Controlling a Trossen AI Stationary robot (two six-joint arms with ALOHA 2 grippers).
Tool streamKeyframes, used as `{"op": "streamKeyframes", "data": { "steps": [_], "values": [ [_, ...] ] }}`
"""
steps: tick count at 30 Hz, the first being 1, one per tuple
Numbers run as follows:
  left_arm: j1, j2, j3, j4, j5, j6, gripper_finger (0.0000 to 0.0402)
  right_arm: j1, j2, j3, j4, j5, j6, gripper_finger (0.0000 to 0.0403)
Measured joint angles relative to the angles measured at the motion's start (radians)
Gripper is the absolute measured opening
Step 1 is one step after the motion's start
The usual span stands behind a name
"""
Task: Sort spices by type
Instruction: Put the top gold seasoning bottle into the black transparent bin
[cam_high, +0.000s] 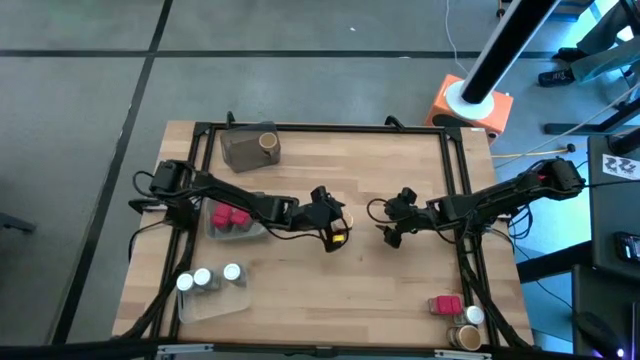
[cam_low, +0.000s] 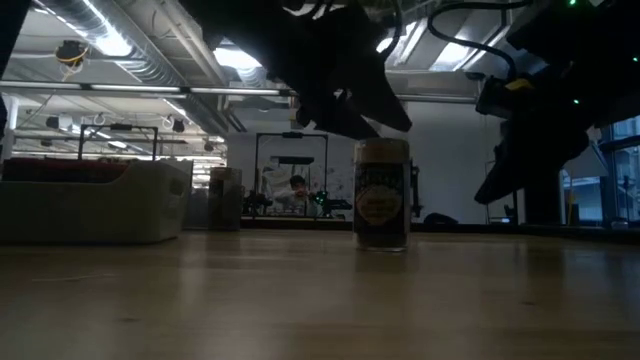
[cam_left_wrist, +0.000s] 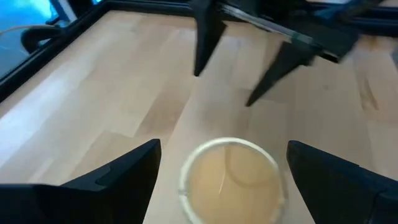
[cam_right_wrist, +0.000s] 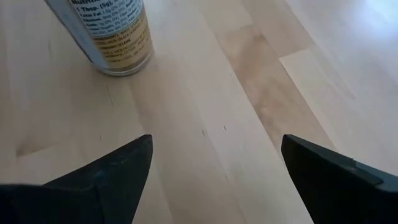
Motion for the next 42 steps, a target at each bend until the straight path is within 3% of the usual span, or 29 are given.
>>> {"op": "streamKeyframes", "data": {
  "steps": [18,25,32,38,42],
  "values": [
    [0.016,0.06,0.0,0.002,0.05,-0.04,0.033,0.0,0.0,0.0,0.007,0.005,-0.035,0.0356],
    [0.016,0.06,0.0,0.003,0.05,-0.017,0.0263,0.0,0.0,0.0,0.023,0.006,-0.035,0.0356],
    [0.012,0.031,-0.001,-0.023,0.05,-0.011,0.0262,0.0,0.0,0.0,0.056,0.006,-0.035,0.0356],
    [-0.008,-0.087,-0.001,-0.124,-0.048,-0.011,0.0262,0.0,0.001,0.0,0.053,0.005,-0.035,0.0356],
    [-0.024,-0.194,-0.001,-0.233,-0.168,-0.011,0.0262,0.0,0.001,0.0,0.053,0.005,-0.036,0.0356]
  ]
}}
